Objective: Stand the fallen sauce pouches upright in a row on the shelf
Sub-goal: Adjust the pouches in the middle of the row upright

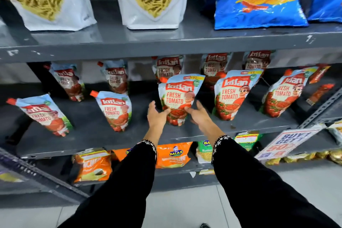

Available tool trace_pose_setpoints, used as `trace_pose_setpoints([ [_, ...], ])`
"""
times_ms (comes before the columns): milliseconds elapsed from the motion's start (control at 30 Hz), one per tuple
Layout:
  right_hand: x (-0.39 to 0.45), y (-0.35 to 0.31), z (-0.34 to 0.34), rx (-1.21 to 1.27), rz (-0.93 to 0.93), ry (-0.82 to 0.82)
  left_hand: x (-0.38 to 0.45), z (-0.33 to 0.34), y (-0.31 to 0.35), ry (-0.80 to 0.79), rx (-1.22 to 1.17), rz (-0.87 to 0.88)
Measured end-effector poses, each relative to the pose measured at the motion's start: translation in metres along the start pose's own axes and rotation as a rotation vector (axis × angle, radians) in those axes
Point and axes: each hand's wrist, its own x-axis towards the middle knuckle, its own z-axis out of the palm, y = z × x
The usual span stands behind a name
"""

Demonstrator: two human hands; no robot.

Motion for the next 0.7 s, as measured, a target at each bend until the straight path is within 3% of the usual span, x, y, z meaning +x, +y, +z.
trace_pose_setpoints([
  [167,-0.008,-0.005,0.016,0.046,-0.045,0.000,0.015,-0.004,0.010,-0.216,0.018,0.009],
  [700,-0.012,-0.010,0.024,0.090,-0.039,0.036,0.013,-0.005,0.014,-0.130,0.072,0.047],
])
